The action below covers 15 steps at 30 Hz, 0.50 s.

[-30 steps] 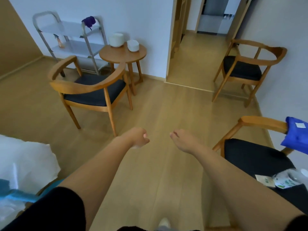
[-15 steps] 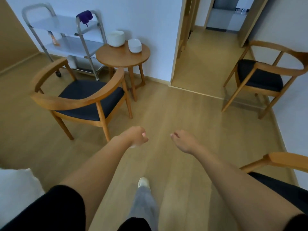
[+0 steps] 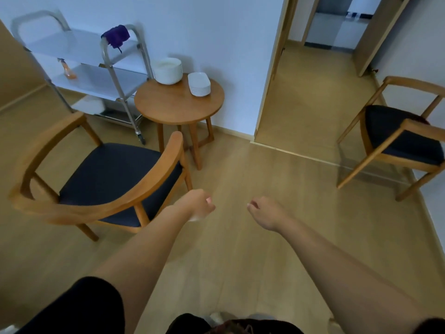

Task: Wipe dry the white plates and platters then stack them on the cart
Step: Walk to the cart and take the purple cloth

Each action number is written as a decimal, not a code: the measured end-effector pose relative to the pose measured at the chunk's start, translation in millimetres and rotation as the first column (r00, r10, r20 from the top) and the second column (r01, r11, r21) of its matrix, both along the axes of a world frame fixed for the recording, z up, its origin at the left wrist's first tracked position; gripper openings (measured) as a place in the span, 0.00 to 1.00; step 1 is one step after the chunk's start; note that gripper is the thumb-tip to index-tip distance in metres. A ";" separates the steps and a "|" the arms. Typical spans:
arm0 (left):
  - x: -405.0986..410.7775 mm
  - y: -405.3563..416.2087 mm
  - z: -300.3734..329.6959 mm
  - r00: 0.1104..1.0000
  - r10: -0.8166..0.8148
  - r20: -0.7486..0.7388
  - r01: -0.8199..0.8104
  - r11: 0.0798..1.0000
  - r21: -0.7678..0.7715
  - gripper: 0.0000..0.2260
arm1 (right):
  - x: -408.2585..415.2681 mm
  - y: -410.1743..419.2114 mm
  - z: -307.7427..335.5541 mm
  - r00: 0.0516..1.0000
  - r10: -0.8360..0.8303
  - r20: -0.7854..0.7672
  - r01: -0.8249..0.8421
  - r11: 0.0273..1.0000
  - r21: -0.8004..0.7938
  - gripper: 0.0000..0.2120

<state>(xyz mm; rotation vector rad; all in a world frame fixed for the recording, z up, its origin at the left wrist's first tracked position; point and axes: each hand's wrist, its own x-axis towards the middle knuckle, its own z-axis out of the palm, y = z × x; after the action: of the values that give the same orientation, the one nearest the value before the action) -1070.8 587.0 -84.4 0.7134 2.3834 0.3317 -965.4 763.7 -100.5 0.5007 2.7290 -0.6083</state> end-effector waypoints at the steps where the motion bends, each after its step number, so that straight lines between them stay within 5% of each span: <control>1: -11.4 3.5 -1.5 1.000 0.009 0.000 -0.009 1.000 0.000 0.14 | -13.3 4.9 -1.1 1.000 0.003 0.002 -0.003 1.000 -0.003 0.13; 15: -210.6 120.8 -24.9 0.988 0.153 -0.016 -0.153 0.988 -0.008 0.14 | -230.5 144.8 -28.8 0.996 0.089 0.023 -0.086 0.992 -0.092 0.12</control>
<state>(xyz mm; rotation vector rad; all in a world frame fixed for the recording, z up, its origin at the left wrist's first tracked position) -1281.4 707.8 -109.3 0.5314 2.4588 0.3803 -1195.9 908.4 -129.3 0.3628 2.6675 -0.6944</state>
